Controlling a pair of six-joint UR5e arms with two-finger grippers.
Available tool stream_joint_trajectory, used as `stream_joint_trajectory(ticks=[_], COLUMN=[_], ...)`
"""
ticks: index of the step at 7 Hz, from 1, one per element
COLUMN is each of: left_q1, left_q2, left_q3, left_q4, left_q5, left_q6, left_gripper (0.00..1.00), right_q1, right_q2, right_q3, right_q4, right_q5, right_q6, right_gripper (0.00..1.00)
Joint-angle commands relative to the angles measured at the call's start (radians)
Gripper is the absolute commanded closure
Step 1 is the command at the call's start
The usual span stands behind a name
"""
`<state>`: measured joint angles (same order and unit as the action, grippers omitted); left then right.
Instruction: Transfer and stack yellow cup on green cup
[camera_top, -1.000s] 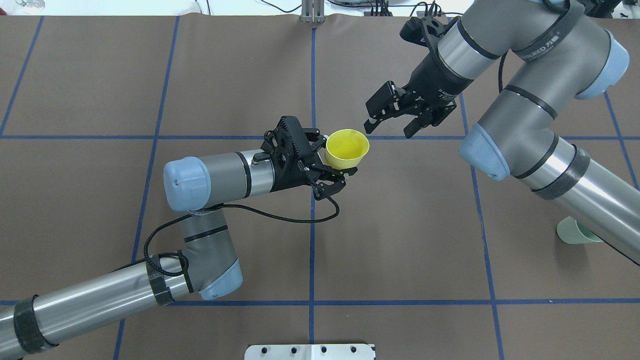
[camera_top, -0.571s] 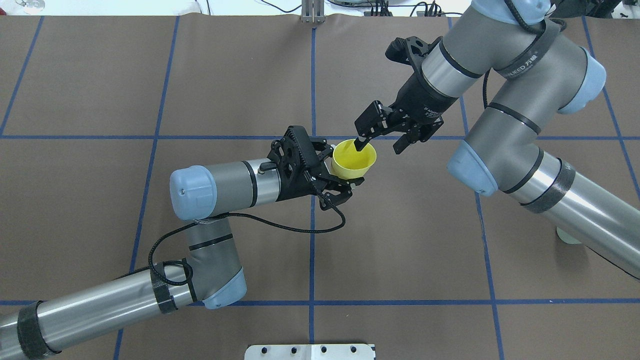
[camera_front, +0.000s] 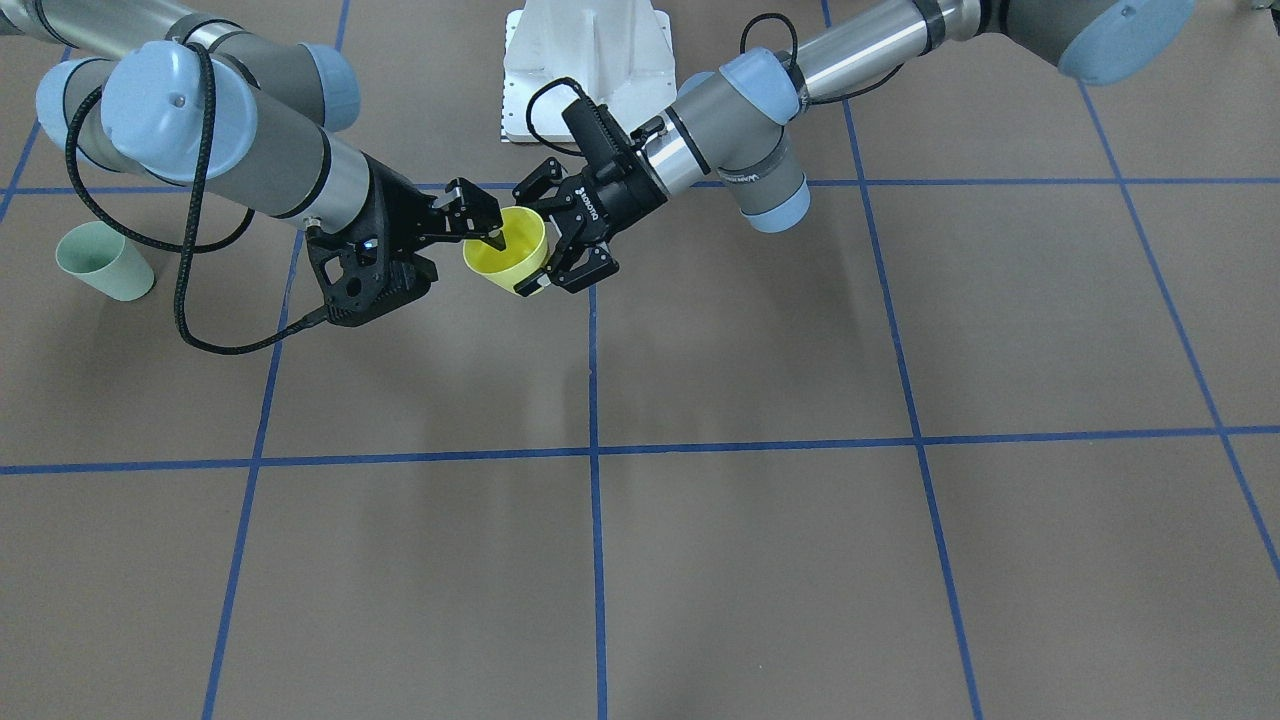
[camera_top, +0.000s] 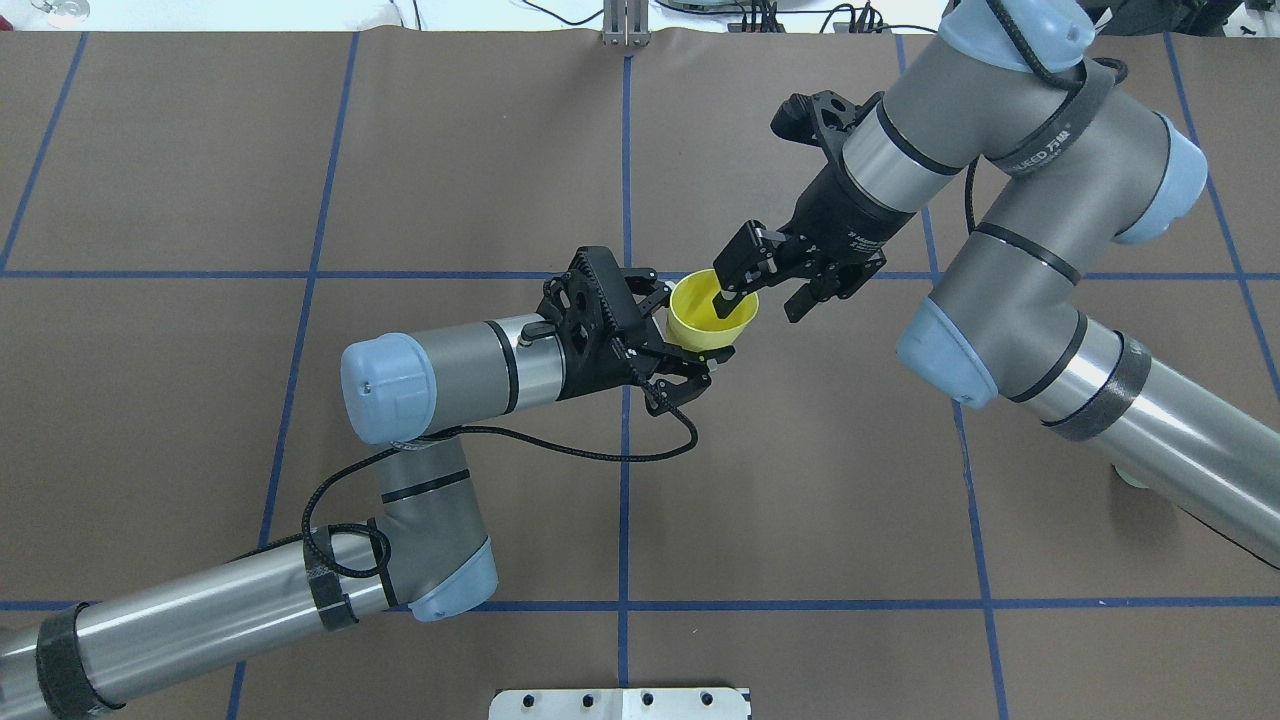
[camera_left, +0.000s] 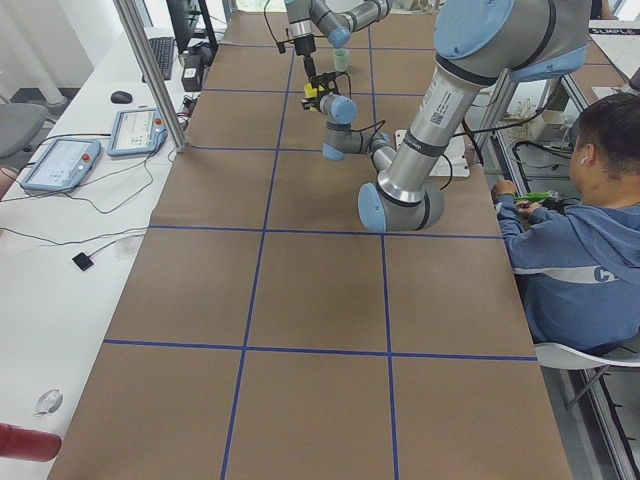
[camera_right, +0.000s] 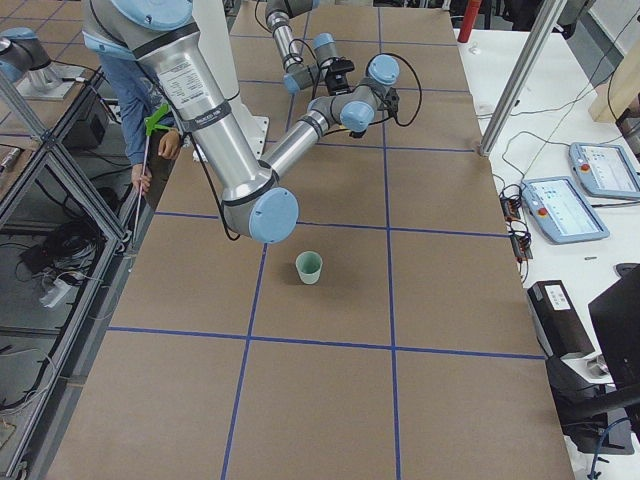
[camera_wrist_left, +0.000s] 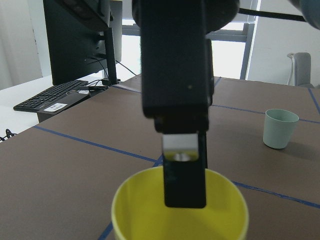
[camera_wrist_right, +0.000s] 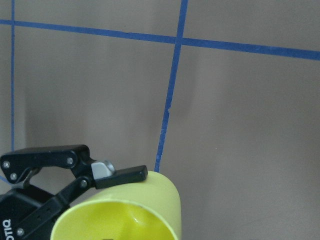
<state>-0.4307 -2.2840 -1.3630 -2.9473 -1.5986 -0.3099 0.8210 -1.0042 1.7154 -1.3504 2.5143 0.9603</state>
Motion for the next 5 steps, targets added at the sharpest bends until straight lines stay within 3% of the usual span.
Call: stream_joint_trajectory(ticks=[1,5], left_q1=[0.004,0.02], left_q2=[-0.014,-0.019], left_q3=[0.001,0.002], left_q4=[0.01,0.016], left_q5=[0.003,0.032], left_q6=[-0.002,-0.002], left_gripper=[1.0,1.0], right_q1=[-0.008,-0.016], right_q2=[-0.001,0.001], right_q3=[0.001,0.015], right_q4=[0.001,0.001], right_q5=[-0.006,-0.017], right_q6=[0.0,-0.002], right_gripper=[0.49,0.49])
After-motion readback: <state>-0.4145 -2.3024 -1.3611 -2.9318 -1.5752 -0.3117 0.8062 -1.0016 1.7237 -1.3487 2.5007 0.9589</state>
